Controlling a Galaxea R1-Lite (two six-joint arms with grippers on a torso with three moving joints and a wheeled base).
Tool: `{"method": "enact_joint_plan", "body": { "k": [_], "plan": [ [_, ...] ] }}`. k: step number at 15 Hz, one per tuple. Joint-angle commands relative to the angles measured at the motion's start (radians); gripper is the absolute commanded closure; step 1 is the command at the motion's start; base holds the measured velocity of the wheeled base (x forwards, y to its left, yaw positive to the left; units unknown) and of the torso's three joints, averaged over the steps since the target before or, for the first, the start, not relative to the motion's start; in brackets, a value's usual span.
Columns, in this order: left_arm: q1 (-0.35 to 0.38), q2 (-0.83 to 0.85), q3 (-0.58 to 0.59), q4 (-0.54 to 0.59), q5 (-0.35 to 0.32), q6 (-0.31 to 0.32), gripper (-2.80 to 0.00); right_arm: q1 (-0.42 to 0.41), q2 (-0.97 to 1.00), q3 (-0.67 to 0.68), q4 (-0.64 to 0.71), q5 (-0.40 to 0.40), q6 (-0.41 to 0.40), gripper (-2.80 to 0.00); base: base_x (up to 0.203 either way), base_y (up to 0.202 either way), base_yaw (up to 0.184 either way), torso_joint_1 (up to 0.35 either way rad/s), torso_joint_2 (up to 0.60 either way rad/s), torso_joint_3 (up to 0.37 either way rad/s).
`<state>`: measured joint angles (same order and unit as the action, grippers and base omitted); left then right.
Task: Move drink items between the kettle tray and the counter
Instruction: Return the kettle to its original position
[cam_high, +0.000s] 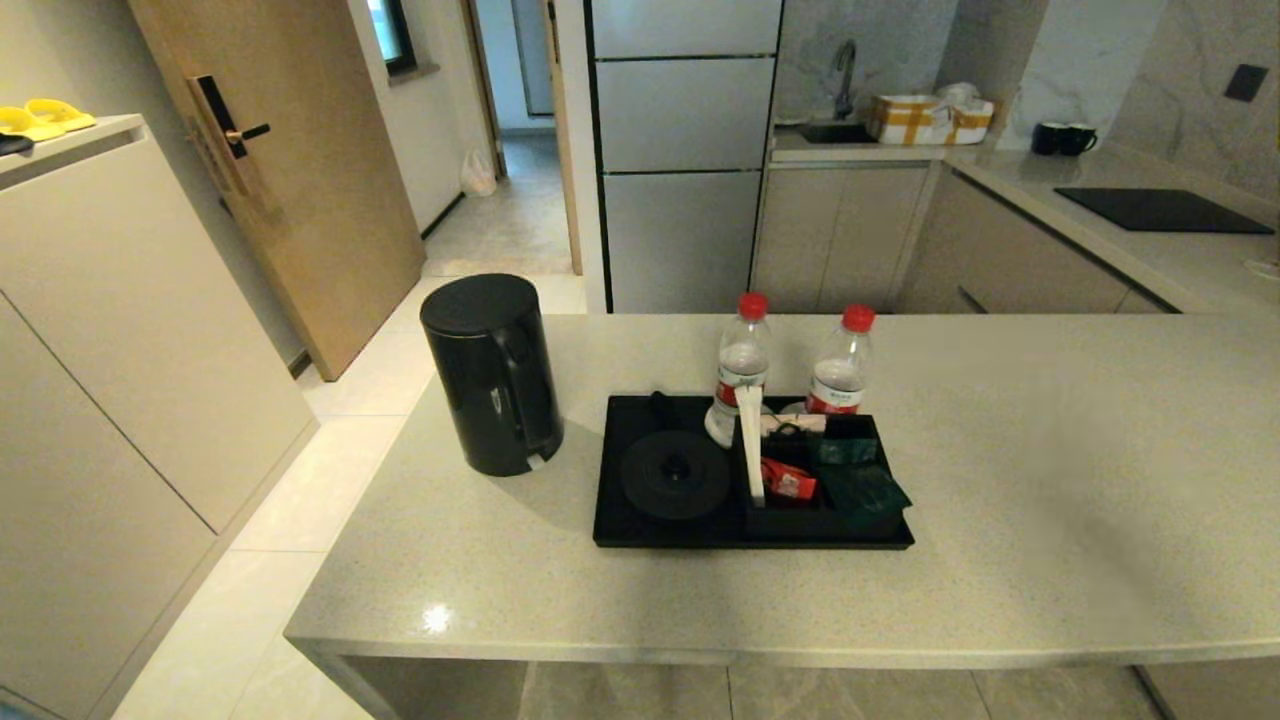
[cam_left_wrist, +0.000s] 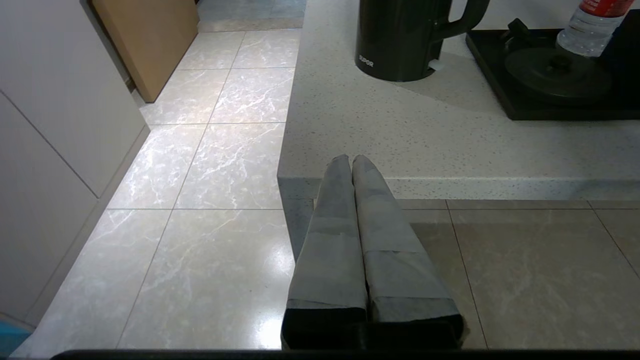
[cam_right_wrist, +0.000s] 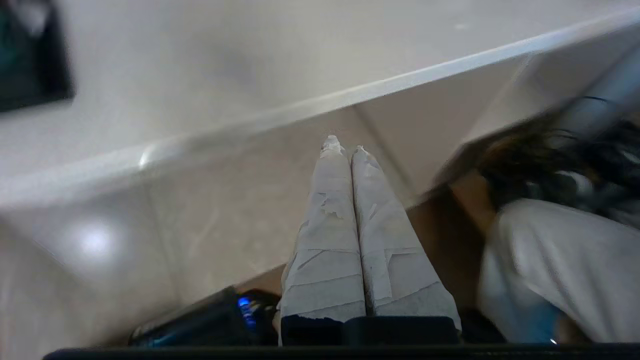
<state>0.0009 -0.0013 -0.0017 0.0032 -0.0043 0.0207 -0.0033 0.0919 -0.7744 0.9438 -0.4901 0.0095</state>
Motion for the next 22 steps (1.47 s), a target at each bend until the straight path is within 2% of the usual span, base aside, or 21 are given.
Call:
{"method": "enact_joint_plan", "body": {
  "k": [1,3,6,7,8,9,10,11,12,22],
  "plan": [
    [0.001,0.001,0.0,0.0,0.0,-0.001,0.0,0.001,-0.089,0.202,-0.155,0.105,-0.015,0.0,0.0,0.0,0.0,0.0,0.0,0.0],
    [0.001,0.001,0.0,0.0,0.0,0.001,0.0,0.002,-0.092,0.312,-0.336,0.216,-0.042,0.0,0.0,0.0,0.0,0.0,0.0,0.0],
    [0.001,0.001,0.0,0.0,0.0,0.001,0.0,0.002,-0.093,0.624,-0.695,0.272,-0.13,0.0,0.0,0.0,0.0,0.0,0.0,0.0],
    [0.001,0.001,0.0,0.0,0.0,-0.001,0.0,0.002,-0.093,0.687,-0.819,0.329,-0.139,0.0,0.0,0.0,0.0,0.0,0.0,0.0],
    [0.001,0.001,0.0,0.0,0.0,-0.001,0.0,0.002,-0.093,0.752,-0.949,0.451,-0.146,0.0,0.0,0.0,0.0,0.0,0.0,0.0],
    [0.001,0.001,0.0,0.0,0.0,-0.001,0.0,0.002,-0.093,0.776,-0.997,0.499,-0.153,0.0,0.0,0.0,0.0,0.0,0.0,0.0],
    [0.001,0.001,0.0,0.0,0.0,0.0,0.0,0.002,-0.092,0.775,-0.981,0.495,-0.126,0.0,0.0,0.0,0.0,0.0,0.0,0.0],
    [0.001,0.001,0.0,0.0,0.0,0.001,0.0,0.002,-0.092,0.775,-0.959,0.489,-0.03,0.0,0.0,0.0,0.0,0.0,0.0,0.0],
    [0.001,0.001,0.0,0.0,0.0,0.001,0.0,0.002,-0.092,0.774,-0.944,0.484,0.0,0.0,0.0,0.0,0.0,0.0,0.0,0.0],
    [0.001,0.001,0.0,0.0,0.0,0.001,0.0,0.002,-0.093,0.774,-0.942,0.484,0.0,0.0,0.0,0.0,0.0,0.0,0.0,0.0]
  ]
}}
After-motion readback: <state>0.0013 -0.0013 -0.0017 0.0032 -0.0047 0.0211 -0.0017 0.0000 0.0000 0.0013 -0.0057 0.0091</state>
